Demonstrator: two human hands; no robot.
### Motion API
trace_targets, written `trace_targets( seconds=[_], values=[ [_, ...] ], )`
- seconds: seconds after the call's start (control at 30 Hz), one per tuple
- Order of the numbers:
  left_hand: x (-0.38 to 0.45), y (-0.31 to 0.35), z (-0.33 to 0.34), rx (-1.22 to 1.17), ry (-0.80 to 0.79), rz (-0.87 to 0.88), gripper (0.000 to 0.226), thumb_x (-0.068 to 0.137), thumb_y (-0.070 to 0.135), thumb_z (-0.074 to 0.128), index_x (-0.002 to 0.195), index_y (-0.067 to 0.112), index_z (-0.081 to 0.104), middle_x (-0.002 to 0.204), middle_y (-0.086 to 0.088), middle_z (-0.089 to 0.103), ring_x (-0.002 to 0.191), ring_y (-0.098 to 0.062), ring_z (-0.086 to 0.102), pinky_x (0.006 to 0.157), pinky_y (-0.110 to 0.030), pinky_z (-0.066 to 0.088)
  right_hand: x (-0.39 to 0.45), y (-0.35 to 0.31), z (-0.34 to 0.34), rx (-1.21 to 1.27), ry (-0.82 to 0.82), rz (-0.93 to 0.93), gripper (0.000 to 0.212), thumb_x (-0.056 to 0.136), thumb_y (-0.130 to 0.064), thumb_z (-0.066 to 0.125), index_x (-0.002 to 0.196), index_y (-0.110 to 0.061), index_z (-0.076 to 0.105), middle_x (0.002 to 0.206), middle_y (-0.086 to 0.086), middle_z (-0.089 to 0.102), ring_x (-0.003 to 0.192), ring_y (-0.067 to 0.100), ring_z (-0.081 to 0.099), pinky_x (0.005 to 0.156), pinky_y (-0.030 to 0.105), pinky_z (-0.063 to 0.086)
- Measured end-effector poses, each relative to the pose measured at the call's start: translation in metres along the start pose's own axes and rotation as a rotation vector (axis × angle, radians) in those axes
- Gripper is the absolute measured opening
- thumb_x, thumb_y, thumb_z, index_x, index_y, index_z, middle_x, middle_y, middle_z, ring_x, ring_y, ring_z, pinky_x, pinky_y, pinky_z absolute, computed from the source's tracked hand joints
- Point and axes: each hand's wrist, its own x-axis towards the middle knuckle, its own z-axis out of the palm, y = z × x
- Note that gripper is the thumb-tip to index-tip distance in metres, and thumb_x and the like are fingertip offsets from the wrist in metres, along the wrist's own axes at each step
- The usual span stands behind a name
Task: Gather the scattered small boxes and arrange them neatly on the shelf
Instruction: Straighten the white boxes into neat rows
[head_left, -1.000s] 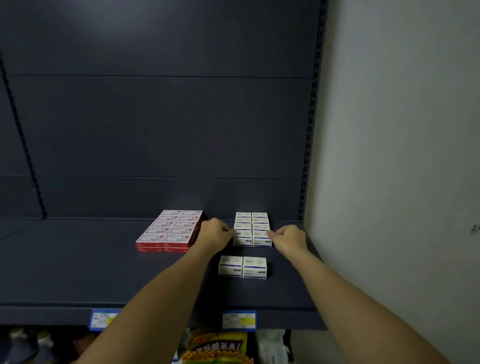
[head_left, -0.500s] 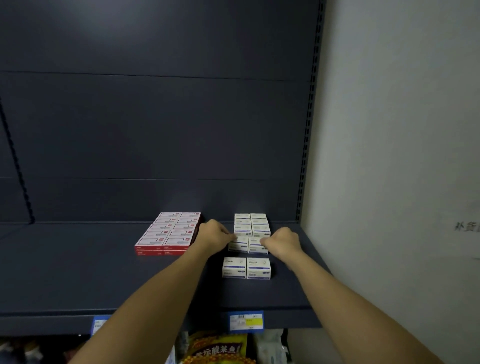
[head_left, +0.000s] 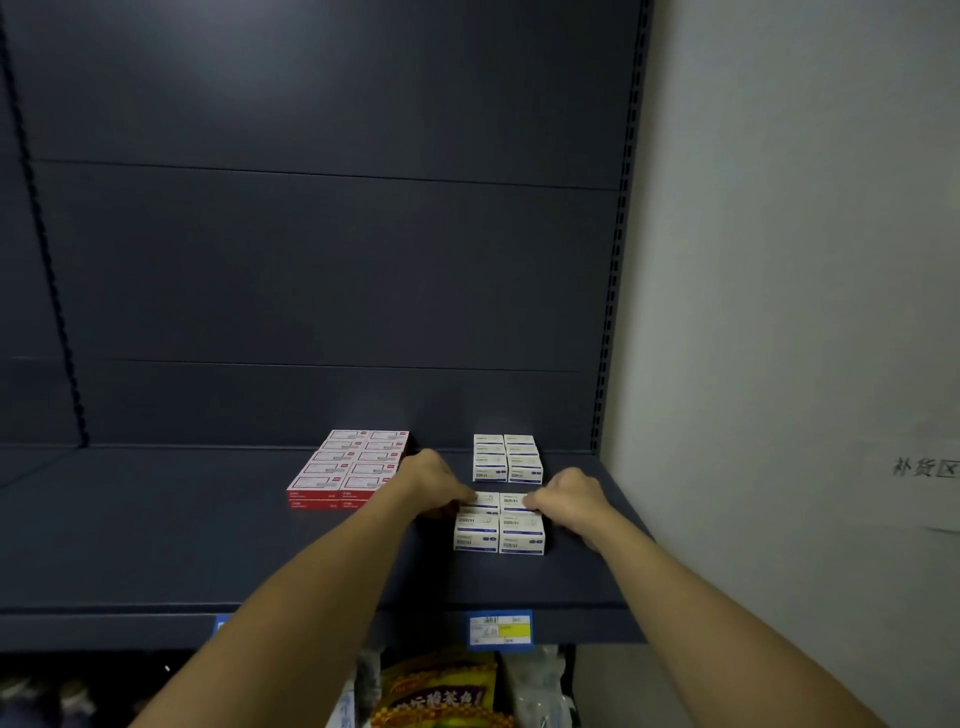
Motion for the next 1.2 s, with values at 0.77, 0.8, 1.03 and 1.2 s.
trace_targets(
  seconds=[0.77,0.8,1.03,1.2],
  values=[
    [-0.017,0.005,-0.01,-0.087,-0.137,-0.062,0.03,0.083,0.022,0.082,0.101,0.003,0.067,0.092,-0.011,0.074,0.078,-0.02,0.072,0.066,-0.03,0.062,-0.007,-0.003,-0.004,-0.047,-0.041,-0.026,0.018,0.076,-0.027,0.074,0.083,-0.012,0.067,0.086,0.006,0.07,0.062,0.014,0.062,0.048,0.023,0.045],
    [-0.017,0.006,-0.011,-0.09,-0.138,-0.061,0.029,0.084,0.021,0.081,0.101,0.003,0.067,0.091,-0.01,0.073,0.076,-0.019,0.071,0.063,-0.029,0.06,-0.007,-0.003,-0.005,-0.045,-0.04,-0.03,0.018,0.076,-0.027,0.074,0.081,-0.012,0.066,0.084,0.006,0.07,0.061,0.015,0.062,0.048,0.024,0.046],
    [-0.018,0.007,-0.012,-0.085,-0.157,-0.052,0.019,0.086,0.021,0.078,0.089,0.005,0.069,0.081,-0.006,0.073,0.071,-0.016,0.069,0.056,-0.024,0.055,-0.004,-0.002,-0.011,-0.028,-0.106,-0.053,0.021,0.076,-0.035,0.076,0.076,-0.017,0.066,0.082,0.006,0.073,0.064,0.014,0.062,0.052,0.025,0.048],
    [-0.008,0.004,-0.009,-0.098,-0.072,-0.064,0.019,0.095,0.022,0.065,0.092,0.003,0.067,0.081,-0.008,0.071,0.07,-0.017,0.069,0.058,-0.027,0.057,0.006,0.0,-0.012,0.014,-0.076,-0.034,0.03,0.084,-0.04,0.067,0.085,-0.01,0.069,0.082,0.007,0.073,0.063,0.016,0.062,0.051,0.025,0.05]
  ],
)
